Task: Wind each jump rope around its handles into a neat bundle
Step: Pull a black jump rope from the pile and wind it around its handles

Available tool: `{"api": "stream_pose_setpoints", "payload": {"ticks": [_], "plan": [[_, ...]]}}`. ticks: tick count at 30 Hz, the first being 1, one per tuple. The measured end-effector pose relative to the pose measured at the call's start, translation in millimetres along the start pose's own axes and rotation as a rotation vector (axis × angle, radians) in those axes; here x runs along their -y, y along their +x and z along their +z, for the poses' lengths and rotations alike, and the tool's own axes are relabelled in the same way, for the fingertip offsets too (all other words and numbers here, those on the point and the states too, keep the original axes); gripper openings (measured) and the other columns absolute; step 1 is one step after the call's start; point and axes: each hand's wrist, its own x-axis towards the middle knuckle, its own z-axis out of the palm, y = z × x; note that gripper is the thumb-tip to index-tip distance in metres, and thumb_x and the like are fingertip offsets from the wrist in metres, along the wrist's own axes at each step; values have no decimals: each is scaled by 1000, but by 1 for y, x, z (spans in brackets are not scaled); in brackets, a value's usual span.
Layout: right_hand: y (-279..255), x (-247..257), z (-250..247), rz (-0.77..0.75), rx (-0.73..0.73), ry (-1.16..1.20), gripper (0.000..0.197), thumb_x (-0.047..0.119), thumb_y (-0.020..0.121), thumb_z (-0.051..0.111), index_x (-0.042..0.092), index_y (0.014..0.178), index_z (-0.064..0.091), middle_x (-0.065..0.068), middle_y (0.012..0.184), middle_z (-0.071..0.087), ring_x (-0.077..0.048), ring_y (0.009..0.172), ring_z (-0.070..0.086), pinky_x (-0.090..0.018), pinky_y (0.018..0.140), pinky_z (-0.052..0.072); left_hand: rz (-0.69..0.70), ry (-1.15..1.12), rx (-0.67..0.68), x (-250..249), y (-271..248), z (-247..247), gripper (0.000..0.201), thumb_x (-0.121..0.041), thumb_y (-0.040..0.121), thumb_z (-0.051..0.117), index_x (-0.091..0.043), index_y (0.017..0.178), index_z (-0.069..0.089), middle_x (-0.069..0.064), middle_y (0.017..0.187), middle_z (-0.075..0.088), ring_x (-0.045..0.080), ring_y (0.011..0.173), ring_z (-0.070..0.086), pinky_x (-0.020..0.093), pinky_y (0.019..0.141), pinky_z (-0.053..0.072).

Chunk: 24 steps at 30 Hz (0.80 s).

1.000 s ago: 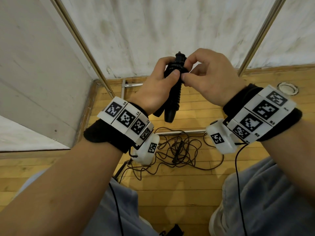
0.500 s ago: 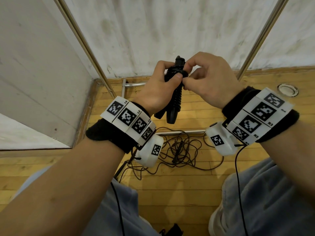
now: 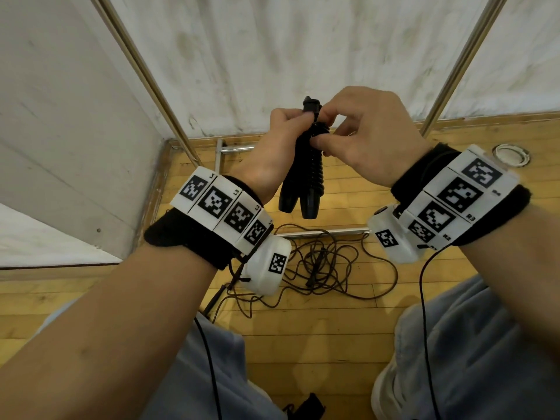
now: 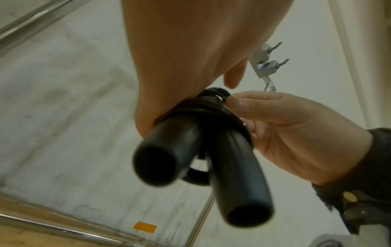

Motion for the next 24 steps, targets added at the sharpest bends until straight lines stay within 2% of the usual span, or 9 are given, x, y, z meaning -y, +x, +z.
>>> {"api": "stream_pose_setpoints", "payload": {"ticks": [2,3,6,9,12,18,20,22,24], "plan": [[-1,2,0,-49,-16,-38,13,20,78,70,13,88,66,5,91,55,-16,70,65,-25,68,51,9,110,-60,-1,2,2,19,-40,100,37,-23,98,43,-4,90,55,3,70,58,22,67,45],[-2,3,1,-66,-22,-51,13,19,78,70,13,88,66,5,91,55,-16,69,65,-25,67,51,5,136,-76,-1,2,3,18,-41,99,38,-24,95,42,-4,88,53,7,71,55,26,68,44],[-2,4,-2,-98,-39,-99,15,18,76,68,11,88,64,2,91,56,-19,70,65,-28,69,52,-3,101,-55,-2,2,5,10,-32,98,43,-22,95,40,-1,85,51,11,69,50,31,70,44],[-2,4,-5,-107,-36,-131,16,18,75,67,8,86,62,-5,91,60,-23,76,63,-37,73,53,4,101,-43,-3,2,6,8,-25,98,43,-19,102,39,0,85,51,10,68,50,26,66,44],[-3,4,-6,-118,-44,-154,14,17,75,65,7,83,61,-7,87,61,-24,74,63,-40,72,52,8,58,-26,-4,0,8,9,-18,98,43,-16,105,38,1,86,50,10,69,50,24,64,43],[-7,3,1,-183,-181,-205,16,19,83,63,4,87,66,-9,83,62,-21,71,61,-31,70,50,27,-27,-64,-5,-2,6,16,-18,99,42,-14,114,38,6,92,54,16,77,55,31,71,48],[-7,2,4,-186,-182,-205,16,18,84,62,3,89,65,-9,85,61,-21,72,61,-31,71,50,46,26,-79,-5,-2,3,15,-18,99,44,-17,112,38,5,89,55,14,72,56,28,66,49],[-7,1,5,-201,-137,-205,14,13,82,62,1,89,64,-12,89,59,-24,75,60,-36,71,52,73,101,-71,-4,-3,0,15,-18,99,44,-19,111,36,3,87,55,9,66,57,20,55,50],[-6,0,6,-212,-108,-213,14,9,80,60,1,90,64,-13,91,58,-25,74,60,-40,69,53,91,125,-47,-2,-5,-3,16,-18,100,43,-19,113,35,2,87,55,7,64,57,16,52,50]]}}
